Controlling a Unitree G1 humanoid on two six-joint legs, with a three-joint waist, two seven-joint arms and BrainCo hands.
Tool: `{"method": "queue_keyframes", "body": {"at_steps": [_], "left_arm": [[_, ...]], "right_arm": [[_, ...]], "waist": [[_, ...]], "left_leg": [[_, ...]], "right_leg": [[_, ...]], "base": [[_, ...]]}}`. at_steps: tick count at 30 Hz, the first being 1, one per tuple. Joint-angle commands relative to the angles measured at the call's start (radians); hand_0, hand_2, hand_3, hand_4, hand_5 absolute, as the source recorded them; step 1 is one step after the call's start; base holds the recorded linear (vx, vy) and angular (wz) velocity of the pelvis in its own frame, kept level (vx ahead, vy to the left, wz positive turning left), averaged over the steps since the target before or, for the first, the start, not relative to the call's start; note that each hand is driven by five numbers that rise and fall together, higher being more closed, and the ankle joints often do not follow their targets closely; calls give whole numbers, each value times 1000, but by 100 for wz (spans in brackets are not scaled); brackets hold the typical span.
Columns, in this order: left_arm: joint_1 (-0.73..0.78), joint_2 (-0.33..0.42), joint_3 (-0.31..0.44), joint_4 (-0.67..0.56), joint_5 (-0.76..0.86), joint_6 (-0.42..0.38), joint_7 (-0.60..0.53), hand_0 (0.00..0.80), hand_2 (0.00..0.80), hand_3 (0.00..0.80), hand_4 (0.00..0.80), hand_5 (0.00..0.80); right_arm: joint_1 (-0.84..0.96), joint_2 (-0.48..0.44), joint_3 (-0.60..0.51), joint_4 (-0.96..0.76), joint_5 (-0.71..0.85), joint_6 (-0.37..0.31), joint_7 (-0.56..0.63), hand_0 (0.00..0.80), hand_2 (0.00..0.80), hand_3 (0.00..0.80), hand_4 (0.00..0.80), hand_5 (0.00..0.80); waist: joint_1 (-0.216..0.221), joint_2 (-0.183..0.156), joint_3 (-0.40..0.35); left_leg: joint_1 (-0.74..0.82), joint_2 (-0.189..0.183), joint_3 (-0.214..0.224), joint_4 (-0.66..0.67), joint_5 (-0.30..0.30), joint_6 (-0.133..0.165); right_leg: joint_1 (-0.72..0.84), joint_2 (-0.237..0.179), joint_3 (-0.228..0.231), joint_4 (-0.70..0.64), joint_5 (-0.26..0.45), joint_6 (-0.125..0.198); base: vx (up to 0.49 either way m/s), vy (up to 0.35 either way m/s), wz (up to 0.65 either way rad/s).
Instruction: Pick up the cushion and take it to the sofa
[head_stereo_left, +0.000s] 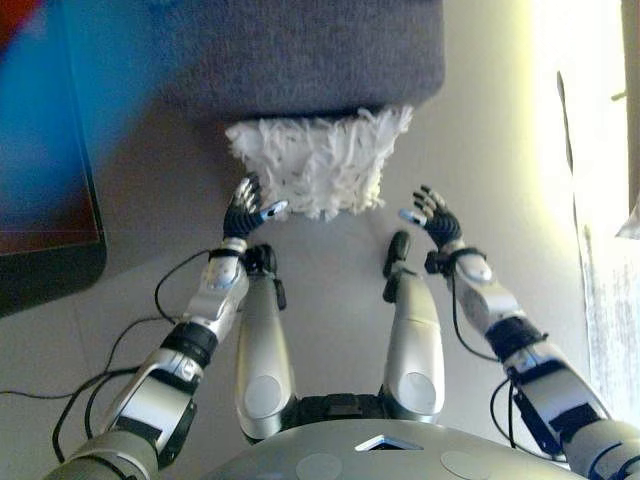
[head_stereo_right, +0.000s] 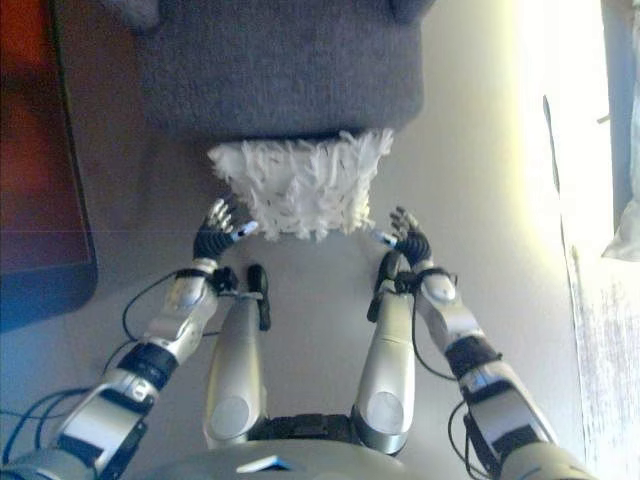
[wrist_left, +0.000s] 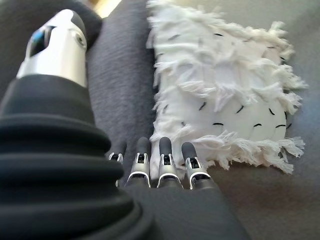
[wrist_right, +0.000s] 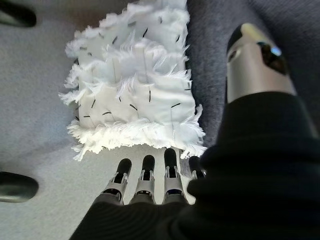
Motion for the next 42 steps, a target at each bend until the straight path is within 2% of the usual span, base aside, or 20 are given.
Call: {"method": "queue_keyframes", "body": {"at_steps": [1, 5, 8, 13, 18, 22, 33, 42], "left_arm": [[-25, -8, -3, 17, 58, -52, 42, 0, 0, 0, 0, 0], [-85, -13, 2, 37, 55, -32, 27, 0, 0, 0, 0, 0], [-108, -22, 7, 38, 31, -16, 33, 0, 0, 0, 0, 0], [-179, -16, 33, 78, -12, -13, 45, 0, 0, 0, 0, 0], [-258, 8, 70, 122, -70, 11, 78, 0, 0, 0, 0, 0], [-294, 18, 89, 149, -70, 32, 68, 0, 0, 0, 0, 0], [-471, 103, 61, 227, -68, 119, 45, 0, 0, 0, 0, 0], [-604, 152, 41, 308, -158, 198, -8, 0, 0, 0, 0, 0]], "right_arm": [[-17, -16, -8, -8, -35, -9, -34, 0, 0, 0, 0, 0], [-91, -37, -22, 44, -28, -5, -37, 0, 0, 0, 0, 0], [-137, -38, -32, 55, -32, 3, -57, 0, 0, 0, 0, 0], [-231, -54, -47, 88, -5, -4, -71, 0, 0, 0, 0, 0], [-334, -58, -60, 129, 42, 2, -78, 0, 0, 0, 0, 0], [-386, -59, -68, 172, 65, 16, -95, 0, 0, 0, 0, 0], [-504, -93, -86, 296, 147, 48, -122, 0, 0, 0, 0, 0], [-588, -118, -74, 353, 187, 79, -81, 0, 0, 0, 0, 0]], "waist": [[23, 22, -35], [29, 48, -31], [25, 64, -24], [18, 81, -11], [12, 84, 5], [13, 81, 8], [-4, 71, 8], [-16, 63, 8]], "left_leg": [[-111, 39, -22, 16, 55, 6], [-226, 37, -20, 119, 17, 26], [-311, 44, -19, 185, -2, 26], [-471, 26, -42, 283, -14, 31], [-577, 23, -65, 365, -20, 33], [-638, 21, -79, 428, -33, 34], [-740, 49, -95, 568, -69, 34], [-774, 74, -107, 637, -81, 27]], "right_leg": [[-55, -75, 57, 98, -14, 18], [-176, -90, 83, 220, -43, 11], [-260, -94, 106, 302, -63, 8], [-420, -71, 154, 405, -75, 3], [-527, -40, 179, 496, -110, -11], [-589, -33, 186, 555, -138, -17], [-701, -28, 215, 672, -182, -33], [-740, -36, 233, 730, -198, -40]], "base": [[-78, 26, 29], [-45, 14, 26], [-16, -6, 21], [-42, -20, 18], [-10, -16, 4], [36, -25, -9], [41, -6, -2], [14, 3, -1]]}}
